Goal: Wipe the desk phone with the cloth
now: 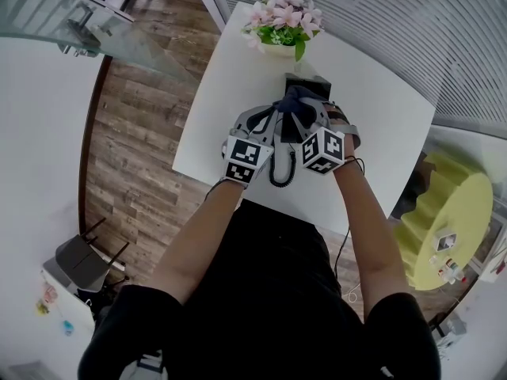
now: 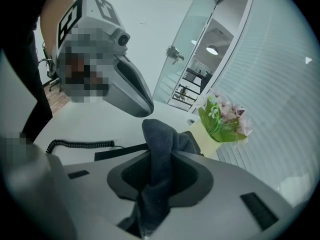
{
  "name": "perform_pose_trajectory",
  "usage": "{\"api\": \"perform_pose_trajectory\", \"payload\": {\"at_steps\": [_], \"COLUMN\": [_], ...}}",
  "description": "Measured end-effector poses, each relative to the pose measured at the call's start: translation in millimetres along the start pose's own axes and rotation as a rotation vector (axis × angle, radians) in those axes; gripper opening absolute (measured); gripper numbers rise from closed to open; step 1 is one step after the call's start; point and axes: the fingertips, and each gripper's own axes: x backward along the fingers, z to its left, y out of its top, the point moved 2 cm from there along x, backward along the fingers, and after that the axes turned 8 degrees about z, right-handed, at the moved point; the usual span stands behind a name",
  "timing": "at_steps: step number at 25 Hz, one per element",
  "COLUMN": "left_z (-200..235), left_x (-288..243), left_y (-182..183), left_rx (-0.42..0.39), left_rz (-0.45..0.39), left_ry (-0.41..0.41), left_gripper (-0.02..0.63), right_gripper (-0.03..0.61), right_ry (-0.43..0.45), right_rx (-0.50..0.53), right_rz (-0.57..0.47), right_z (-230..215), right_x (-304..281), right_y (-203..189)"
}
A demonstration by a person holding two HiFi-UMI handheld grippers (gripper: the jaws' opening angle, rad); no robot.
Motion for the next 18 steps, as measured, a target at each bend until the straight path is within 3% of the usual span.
{"api": "perform_pose_trajectory", "payload": {"at_steps": [18], "left_z": [-15.1], "left_x": [2.0], "left_y": [-41.6], "left_rx": [0.036], "left_rz": [0.059], "left_ry": [-0.020], "left_gripper": [0.011], "right_gripper": [0.110], "right_ry": [0.041], "right_rx": [-0.011], "right_rz": [0.013], "right_z": [46.2], "right_x": [3.4], "right_y": [-13.5]}}
